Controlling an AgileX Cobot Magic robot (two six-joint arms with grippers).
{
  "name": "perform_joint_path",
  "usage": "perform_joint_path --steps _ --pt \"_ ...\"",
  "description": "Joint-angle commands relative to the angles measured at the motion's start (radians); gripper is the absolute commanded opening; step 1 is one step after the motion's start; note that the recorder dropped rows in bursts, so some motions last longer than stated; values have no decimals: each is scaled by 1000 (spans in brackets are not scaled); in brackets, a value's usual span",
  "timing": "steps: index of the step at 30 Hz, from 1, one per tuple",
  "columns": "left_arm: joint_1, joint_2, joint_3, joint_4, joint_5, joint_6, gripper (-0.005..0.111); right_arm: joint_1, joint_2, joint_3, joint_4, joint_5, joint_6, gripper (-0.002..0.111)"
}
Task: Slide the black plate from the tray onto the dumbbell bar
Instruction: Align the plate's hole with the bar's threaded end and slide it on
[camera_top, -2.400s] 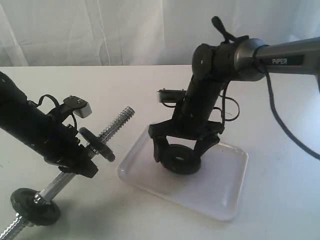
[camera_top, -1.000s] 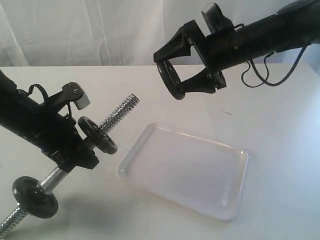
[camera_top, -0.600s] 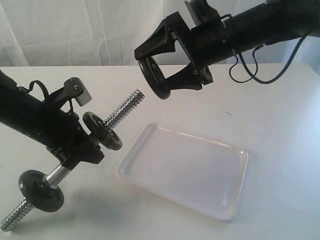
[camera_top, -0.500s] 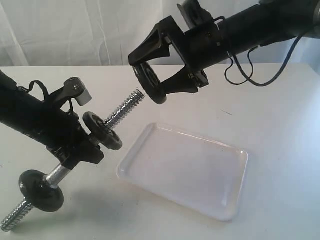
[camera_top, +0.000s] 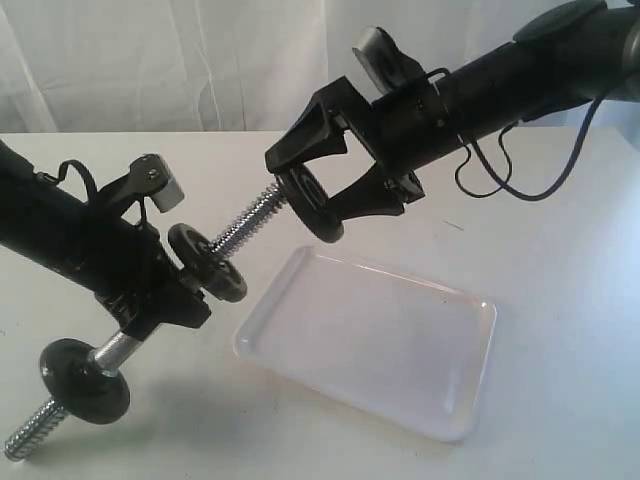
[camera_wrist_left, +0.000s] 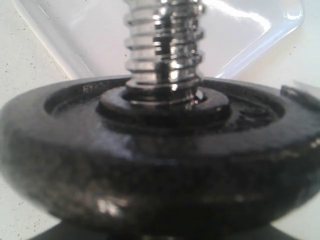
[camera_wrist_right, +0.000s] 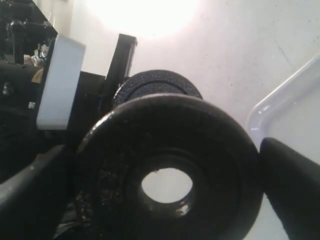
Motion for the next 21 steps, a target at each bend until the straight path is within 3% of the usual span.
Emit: perform_joint_path --steps 1,21 --pt "-1 -50 -23 -169 77 24 0 0 -21 -2 116 13 -35 0" --pt "-1 -50 -23 -242 153 98 0 0 -21 -2 117 13 -74 0"
